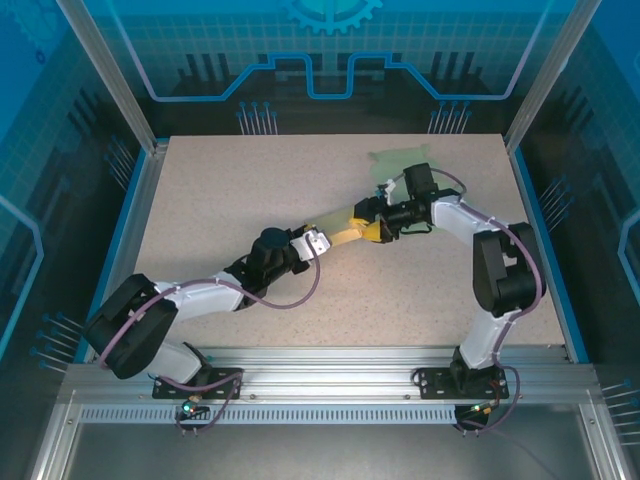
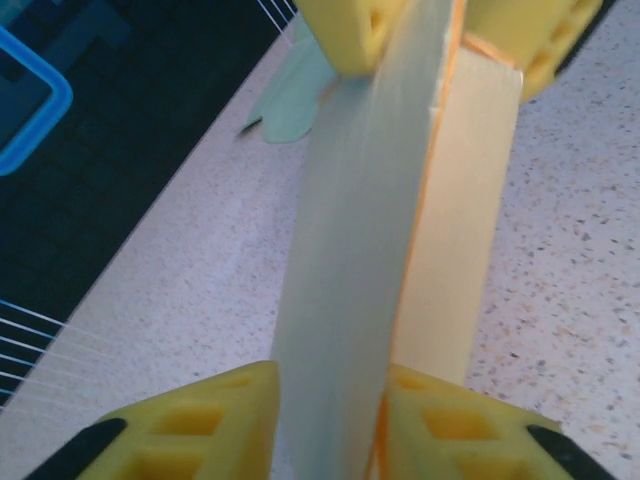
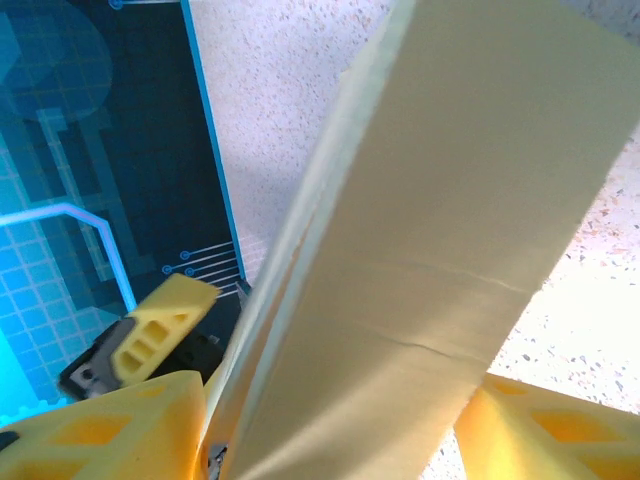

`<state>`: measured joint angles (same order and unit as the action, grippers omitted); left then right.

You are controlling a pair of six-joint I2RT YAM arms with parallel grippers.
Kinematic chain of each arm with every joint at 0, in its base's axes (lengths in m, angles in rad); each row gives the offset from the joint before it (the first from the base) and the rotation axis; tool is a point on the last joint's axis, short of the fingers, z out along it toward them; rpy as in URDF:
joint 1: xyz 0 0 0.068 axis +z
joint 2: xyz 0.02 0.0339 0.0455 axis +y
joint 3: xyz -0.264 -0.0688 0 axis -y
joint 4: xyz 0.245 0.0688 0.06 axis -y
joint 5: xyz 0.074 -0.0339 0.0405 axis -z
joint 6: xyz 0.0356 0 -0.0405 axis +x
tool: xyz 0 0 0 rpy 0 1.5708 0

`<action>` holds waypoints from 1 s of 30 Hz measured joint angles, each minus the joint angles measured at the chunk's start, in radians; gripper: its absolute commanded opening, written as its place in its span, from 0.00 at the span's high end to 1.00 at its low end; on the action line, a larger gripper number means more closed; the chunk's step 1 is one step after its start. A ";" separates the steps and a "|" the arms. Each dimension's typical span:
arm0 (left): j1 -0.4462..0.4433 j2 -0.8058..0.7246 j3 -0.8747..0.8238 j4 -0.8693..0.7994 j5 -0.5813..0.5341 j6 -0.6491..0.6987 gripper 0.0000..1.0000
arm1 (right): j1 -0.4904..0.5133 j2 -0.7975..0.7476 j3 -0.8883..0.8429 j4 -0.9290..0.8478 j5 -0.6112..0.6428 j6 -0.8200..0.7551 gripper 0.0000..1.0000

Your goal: Fold the paper box

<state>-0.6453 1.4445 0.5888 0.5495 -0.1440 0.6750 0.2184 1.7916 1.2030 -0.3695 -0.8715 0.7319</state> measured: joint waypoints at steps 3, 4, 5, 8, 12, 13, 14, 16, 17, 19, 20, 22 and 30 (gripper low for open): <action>0.001 0.000 0.006 -0.034 0.016 -0.002 0.57 | -0.010 -0.022 -0.016 0.018 0.000 0.005 0.33; 0.001 0.000 0.010 -0.045 0.023 -0.007 0.52 | -0.010 -0.024 -0.023 0.028 -0.001 0.008 0.33; 0.001 0.000 0.015 -0.053 0.034 -0.009 0.46 | -0.010 -0.024 -0.030 0.036 -0.001 0.011 0.33; 0.001 0.003 0.032 -0.072 0.067 -0.023 0.26 | -0.010 -0.024 -0.056 0.066 0.000 0.031 0.33; 0.001 0.020 0.043 -0.074 0.098 -0.029 0.12 | -0.008 -0.008 -0.066 0.103 0.000 0.052 0.32; 0.001 0.023 0.044 -0.074 0.101 -0.027 0.12 | -0.008 -0.002 -0.066 0.110 0.000 0.055 0.31; 0.001 0.031 0.044 -0.074 0.106 -0.028 0.13 | -0.008 0.004 -0.067 0.119 0.000 0.057 0.30; 0.001 0.046 0.044 -0.074 0.112 -0.029 0.13 | -0.008 0.013 -0.071 0.133 0.000 0.063 0.28; 0.001 0.057 0.045 -0.073 0.115 -0.029 0.14 | -0.008 0.016 -0.072 0.137 0.000 0.065 0.27; 0.001 0.090 0.047 -0.069 0.116 -0.029 0.13 | -0.008 0.022 -0.072 0.146 0.002 0.069 0.26; 0.001 0.110 0.050 -0.066 0.116 -0.029 0.13 | -0.008 0.024 -0.072 0.152 0.003 0.070 0.26; 0.001 0.156 0.057 -0.047 0.115 -0.022 0.12 | -0.008 0.029 -0.072 0.162 0.003 0.076 0.26; -0.017 0.312 0.072 0.162 0.008 0.040 0.16 | 0.009 0.045 -0.072 0.194 0.007 0.100 0.26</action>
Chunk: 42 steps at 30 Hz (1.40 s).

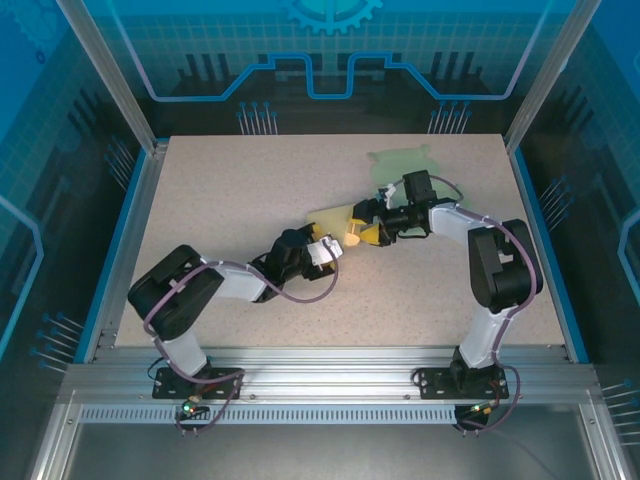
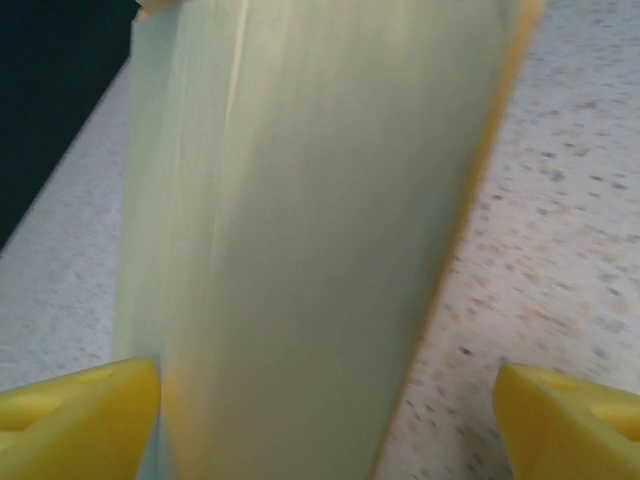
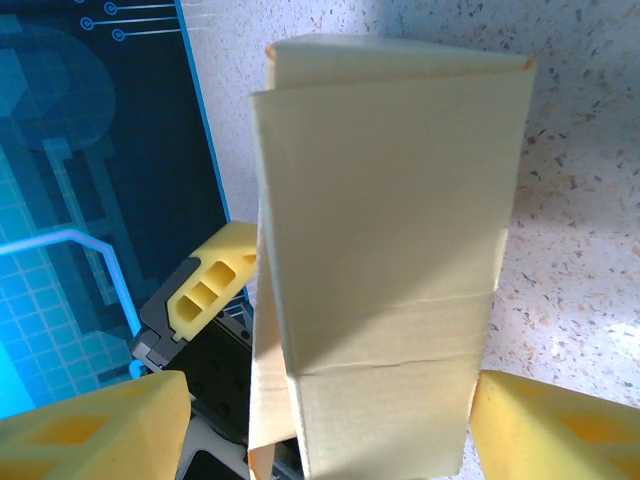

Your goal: Fold the paper box

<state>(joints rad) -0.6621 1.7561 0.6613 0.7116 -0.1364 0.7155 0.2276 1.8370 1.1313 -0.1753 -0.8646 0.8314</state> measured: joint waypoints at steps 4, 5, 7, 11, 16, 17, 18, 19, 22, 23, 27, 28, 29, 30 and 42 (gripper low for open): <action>-0.011 0.073 0.005 0.138 -0.089 0.053 0.33 | 0.010 0.003 0.000 0.005 0.000 0.007 0.26; -0.013 0.089 0.006 0.167 -0.110 0.072 0.39 | 0.010 0.003 0.000 0.006 0.000 0.007 0.26; -0.018 0.113 0.006 0.218 -0.150 0.099 0.49 | 0.010 0.004 0.000 0.011 0.000 0.007 0.26; -0.021 0.131 0.006 0.277 -0.196 0.130 0.54 | 0.010 0.006 0.000 0.011 0.000 0.007 0.26; -0.021 0.111 0.006 0.274 -0.201 0.129 0.59 | 0.010 0.014 0.002 0.010 0.001 0.006 0.25; -0.022 0.102 0.006 0.263 -0.200 0.129 0.59 | 0.010 0.016 0.002 0.009 0.002 0.006 0.25; -0.022 0.095 0.006 0.257 -0.200 0.130 0.58 | 0.010 0.017 0.002 0.009 0.004 0.006 0.25; -0.022 0.090 0.006 0.254 -0.200 0.130 0.58 | 0.010 0.018 0.003 0.008 0.007 0.003 0.25; -0.022 0.085 0.006 0.239 -0.199 0.135 0.50 | 0.010 0.024 0.008 -0.005 0.029 -0.015 0.25; -0.022 0.084 0.006 0.229 -0.197 0.134 0.47 | 0.010 0.029 0.010 -0.011 0.039 -0.024 0.25; -0.022 0.069 0.005 0.169 -0.177 0.141 0.41 | 0.010 0.060 0.029 -0.035 0.082 -0.066 0.25; -0.022 0.061 0.005 0.148 -0.169 0.140 0.41 | 0.010 0.071 0.032 -0.037 0.092 -0.071 0.26; -0.021 0.052 0.005 0.126 -0.163 0.140 0.42 | 0.010 0.083 0.036 -0.038 0.102 -0.075 0.26; -0.021 0.047 0.005 0.109 -0.160 0.139 0.44 | 0.010 0.095 0.042 -0.040 0.108 -0.079 0.26; 0.019 0.054 0.031 0.032 -0.154 0.116 0.67 | 0.023 0.189 0.100 -0.042 0.156 -0.111 0.26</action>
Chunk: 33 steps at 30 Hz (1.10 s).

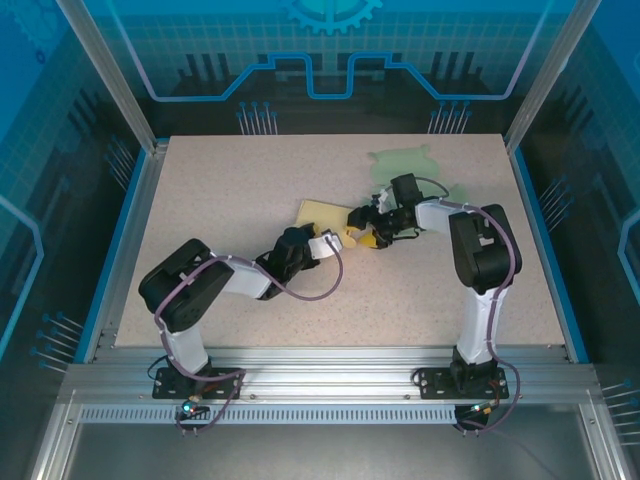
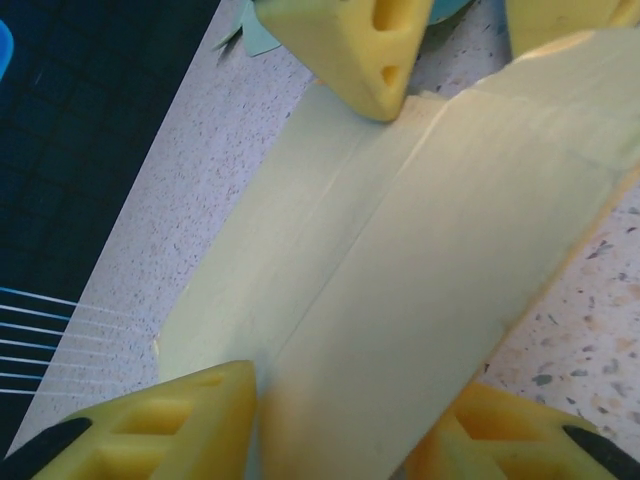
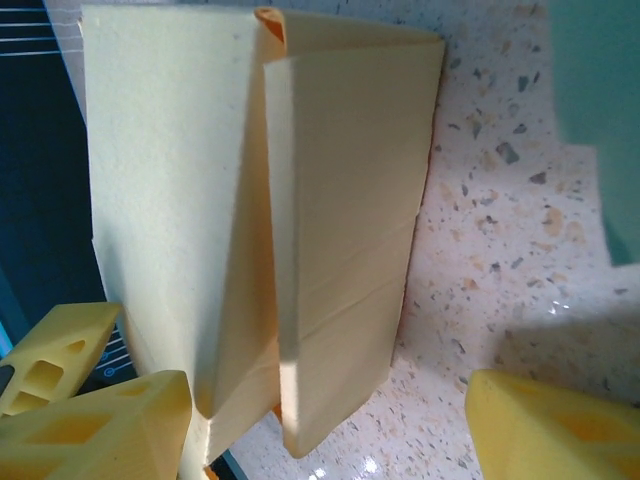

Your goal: Fold the paper box

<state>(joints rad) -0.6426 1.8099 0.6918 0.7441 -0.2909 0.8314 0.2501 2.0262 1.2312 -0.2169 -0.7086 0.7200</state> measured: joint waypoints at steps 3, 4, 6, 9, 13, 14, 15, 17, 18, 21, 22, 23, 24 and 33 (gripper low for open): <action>0.013 0.010 0.003 -0.009 0.000 -0.018 0.74 | 0.003 0.008 0.005 0.008 0.002 0.001 0.26; 0.018 0.010 0.003 -0.016 0.000 -0.021 0.74 | 0.004 0.011 0.007 0.010 0.002 0.001 0.26; 0.032 0.008 0.008 -0.045 0.008 -0.038 0.78 | 0.005 0.013 0.008 0.017 0.000 0.005 0.26; 0.046 -0.013 0.020 -0.097 0.024 -0.051 0.79 | 0.005 0.016 0.008 0.032 -0.004 0.021 0.26; 0.054 -0.037 0.062 -0.194 0.038 -0.075 0.86 | 0.008 0.026 0.008 0.082 -0.014 0.048 0.25; 0.055 -0.038 0.074 -0.214 0.039 -0.075 0.85 | 0.009 0.032 0.008 0.105 -0.019 0.058 0.24; 0.058 -0.040 0.082 -0.229 0.042 -0.074 0.86 | 0.010 0.035 0.008 0.119 -0.026 0.068 0.23; 0.065 -0.047 0.086 -0.248 0.050 -0.075 0.86 | 0.010 0.042 0.008 0.150 -0.040 0.092 0.22; 0.069 -0.052 0.086 -0.257 0.056 -0.077 0.85 | 0.010 0.046 0.008 0.164 -0.047 0.101 0.22; 0.086 -0.067 0.087 -0.281 0.080 -0.084 0.85 | 0.010 0.064 0.010 0.236 -0.079 0.141 0.20; 0.089 -0.070 0.087 -0.287 0.087 -0.087 0.85 | 0.011 0.073 0.013 0.249 -0.090 0.155 0.20; 0.092 -0.072 0.087 -0.292 0.095 -0.091 0.85 | 0.010 0.079 0.015 0.276 -0.094 0.165 0.20; 0.094 -0.074 0.087 -0.295 0.097 -0.093 0.85 | 0.011 0.093 0.023 0.301 -0.109 0.175 0.20; 0.100 -0.076 0.087 -0.299 0.115 -0.093 0.85 | 0.035 0.192 0.121 0.419 -0.176 0.207 0.20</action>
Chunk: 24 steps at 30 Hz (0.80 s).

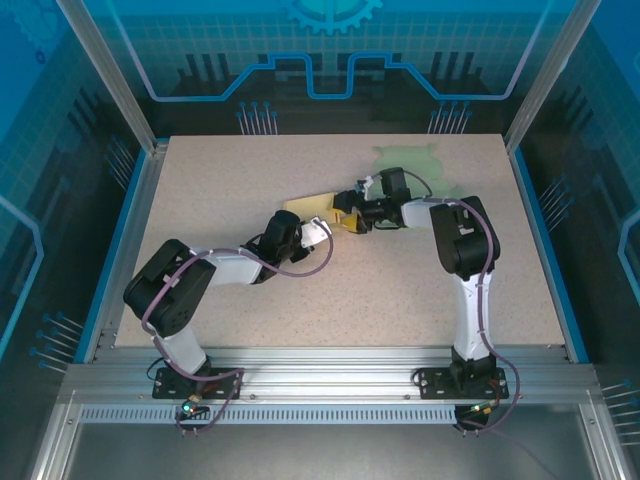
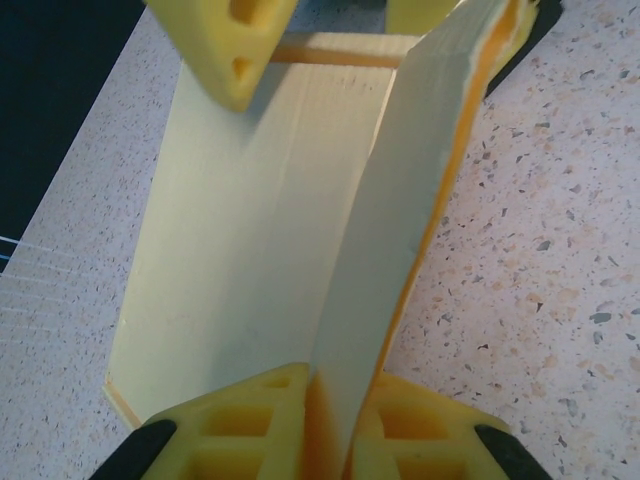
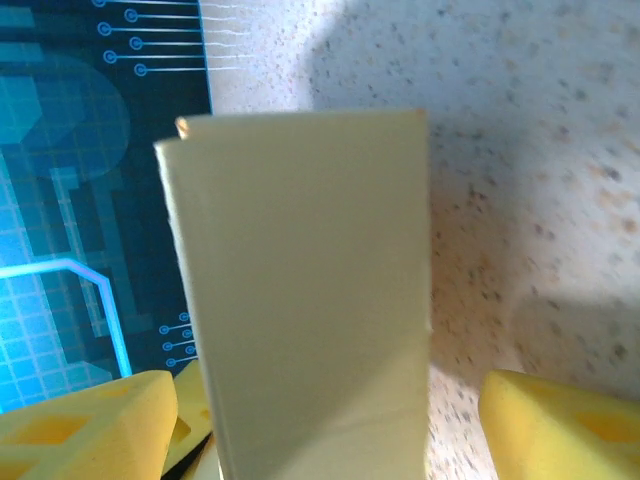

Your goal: Fold the paper box

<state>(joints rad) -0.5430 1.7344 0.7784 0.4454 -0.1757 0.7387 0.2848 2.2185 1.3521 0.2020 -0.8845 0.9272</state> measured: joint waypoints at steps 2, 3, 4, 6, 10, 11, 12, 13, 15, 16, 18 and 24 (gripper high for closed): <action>0.000 0.000 0.000 0.000 0.001 0.000 0.84 | 0.006 0.009 0.011 0.008 0.000 0.000 0.23; 0.000 0.000 0.000 0.000 0.001 0.000 0.82 | 0.008 0.011 0.013 0.010 -0.001 -0.002 0.25; 0.000 0.000 0.000 0.000 0.002 0.000 0.79 | 0.009 0.013 0.014 0.011 0.000 -0.005 0.29; 0.000 0.000 0.000 -0.005 0.009 -0.005 0.68 | 0.011 0.016 0.014 0.012 0.003 -0.008 0.35; 0.000 0.000 -0.003 -0.023 0.027 -0.020 0.46 | 0.018 0.016 0.011 0.014 0.014 -0.005 0.47; 0.000 0.000 -0.006 -0.022 0.029 -0.024 0.40 | 0.018 0.016 0.008 0.017 0.016 -0.003 0.49; 0.000 0.000 -0.008 -0.022 0.030 -0.029 0.33 | 0.019 0.016 0.003 0.017 0.017 0.000 0.51; 0.000 -0.002 -0.012 -0.022 0.028 -0.032 0.24 | 0.019 0.016 -0.003 0.017 0.018 0.004 0.53; -0.001 -0.015 -0.027 -0.019 0.027 -0.026 0.11 | 0.019 0.013 -0.014 0.020 0.016 0.016 0.57; -0.002 -0.027 -0.039 -0.014 0.027 -0.024 0.05 | 0.020 0.010 -0.018 0.021 0.015 0.024 0.59; -0.002 -0.054 -0.059 -0.003 0.024 -0.026 0.03 | 0.020 -0.001 -0.027 0.020 0.015 0.040 0.60; -0.011 -0.131 -0.103 0.032 0.015 0.050 0.01 | 0.020 -0.060 -0.071 -0.021 -0.007 0.095 0.59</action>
<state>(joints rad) -0.5541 1.6032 0.6750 0.4778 -0.1604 0.7891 0.3046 2.1590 1.2812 0.1810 -0.8917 1.0218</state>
